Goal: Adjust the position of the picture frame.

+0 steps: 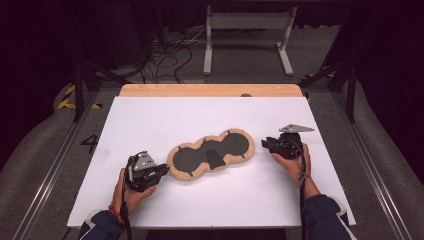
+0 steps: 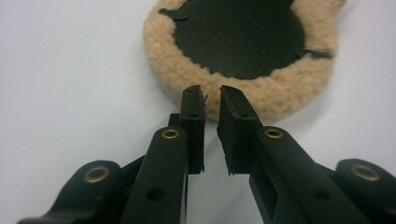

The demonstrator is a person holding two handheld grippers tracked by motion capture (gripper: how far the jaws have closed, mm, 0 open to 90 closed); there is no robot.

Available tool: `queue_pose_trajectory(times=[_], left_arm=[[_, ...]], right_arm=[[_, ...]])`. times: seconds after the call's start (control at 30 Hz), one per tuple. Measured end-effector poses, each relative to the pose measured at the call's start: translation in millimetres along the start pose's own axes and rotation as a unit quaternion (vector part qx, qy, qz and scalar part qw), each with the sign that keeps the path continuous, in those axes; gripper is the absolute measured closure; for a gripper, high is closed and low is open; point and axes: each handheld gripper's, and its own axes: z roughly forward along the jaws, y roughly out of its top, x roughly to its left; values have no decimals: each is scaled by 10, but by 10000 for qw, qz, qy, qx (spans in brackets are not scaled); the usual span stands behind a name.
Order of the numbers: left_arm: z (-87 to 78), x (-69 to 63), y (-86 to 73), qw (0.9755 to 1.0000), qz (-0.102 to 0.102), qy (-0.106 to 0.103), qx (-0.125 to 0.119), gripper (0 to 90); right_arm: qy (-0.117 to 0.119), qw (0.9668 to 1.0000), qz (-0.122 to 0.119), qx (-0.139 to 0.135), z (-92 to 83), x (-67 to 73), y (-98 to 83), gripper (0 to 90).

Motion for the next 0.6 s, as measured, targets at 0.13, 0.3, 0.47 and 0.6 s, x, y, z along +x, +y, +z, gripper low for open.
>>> queue_pose_trajectory(times=[0.13,0.3,0.47,0.6], left_arm=[[48,103,-7,9997,-47,168,161,802],[126,170,8,9995,-142,95,247,801],[194,193,34,9994,-180,85,277,812],[231,229,69,9995,-108,143,268,839]], right_arm=[[-194,9993,-238,191,164,78,30,693],[-280,9981,-455,311,290,130,89,704],[-289,9963,-611,531,422,121,125,761],[-128,9949,-807,589,462,113,162,844]])
